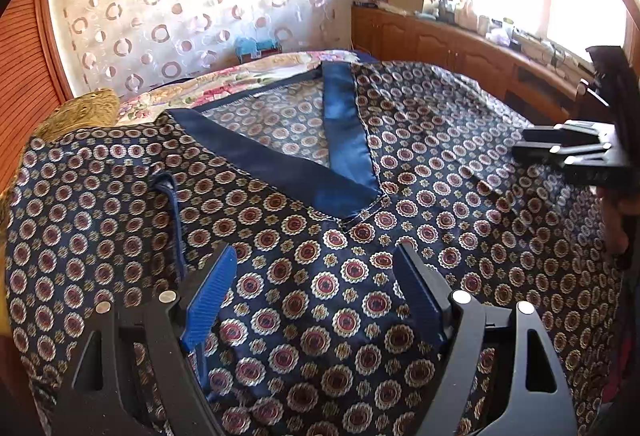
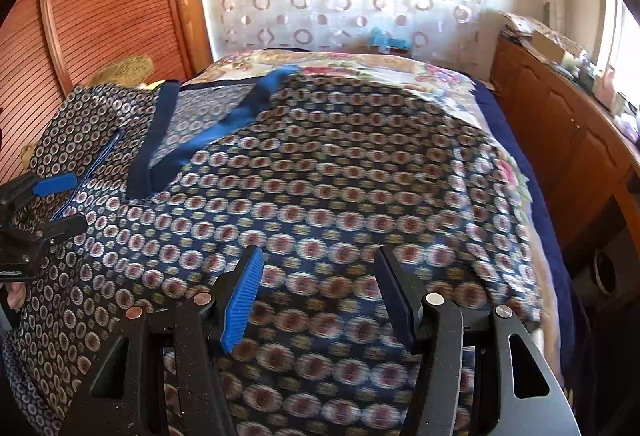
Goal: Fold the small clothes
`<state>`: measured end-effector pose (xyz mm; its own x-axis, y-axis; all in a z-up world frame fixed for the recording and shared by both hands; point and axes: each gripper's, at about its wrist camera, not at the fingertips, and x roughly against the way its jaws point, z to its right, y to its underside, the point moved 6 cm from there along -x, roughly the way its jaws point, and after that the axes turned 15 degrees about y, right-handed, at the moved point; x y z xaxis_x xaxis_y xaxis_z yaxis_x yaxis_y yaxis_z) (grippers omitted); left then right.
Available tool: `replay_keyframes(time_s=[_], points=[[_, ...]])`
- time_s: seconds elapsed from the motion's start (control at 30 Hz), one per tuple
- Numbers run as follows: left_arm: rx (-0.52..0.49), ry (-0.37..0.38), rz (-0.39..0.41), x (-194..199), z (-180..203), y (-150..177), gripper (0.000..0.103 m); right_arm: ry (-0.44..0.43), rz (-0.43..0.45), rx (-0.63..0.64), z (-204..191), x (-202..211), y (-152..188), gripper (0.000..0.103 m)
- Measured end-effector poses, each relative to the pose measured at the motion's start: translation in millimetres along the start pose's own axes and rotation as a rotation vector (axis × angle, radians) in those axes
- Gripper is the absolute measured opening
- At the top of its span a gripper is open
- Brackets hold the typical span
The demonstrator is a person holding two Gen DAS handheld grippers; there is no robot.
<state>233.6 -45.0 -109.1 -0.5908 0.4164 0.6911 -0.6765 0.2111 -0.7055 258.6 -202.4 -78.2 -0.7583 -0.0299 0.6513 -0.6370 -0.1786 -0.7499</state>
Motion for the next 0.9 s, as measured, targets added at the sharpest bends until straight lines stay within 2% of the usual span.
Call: replay_keyframes(time_s=[0.17, 0.33, 0.47, 0.53, 0.77, 0.9], points=[[0.014, 0.017, -0.034, -13, -2, -1, 0.081, 0.036, 0.004, -0.049, 41, 4, 1, 0.060], [0.028, 0.041, -0.109, -30, -2, 5, 0.082, 0.082, -0.003, -0.090, 82, 5, 3, 0.060], [0.007, 0.068, -0.130, -36, 4, 5, 0.097, 0.105, -0.028, -0.135, 108, 2, 9, 0.060], [-0.013, 0.078, -0.148, -40, 9, 6, 0.103, 0.107, -0.044, -0.161, 119, 2, 10, 0.060], [-0.017, 0.083, -0.149, -39, 11, 6, 0.103, 0.095, -0.117, -0.237, 154, -11, 19, 0.060], [-0.017, 0.081, -0.149, -39, 11, 6, 0.103, 0.048, -0.162, -0.272, 160, -19, 21, 0.060]])
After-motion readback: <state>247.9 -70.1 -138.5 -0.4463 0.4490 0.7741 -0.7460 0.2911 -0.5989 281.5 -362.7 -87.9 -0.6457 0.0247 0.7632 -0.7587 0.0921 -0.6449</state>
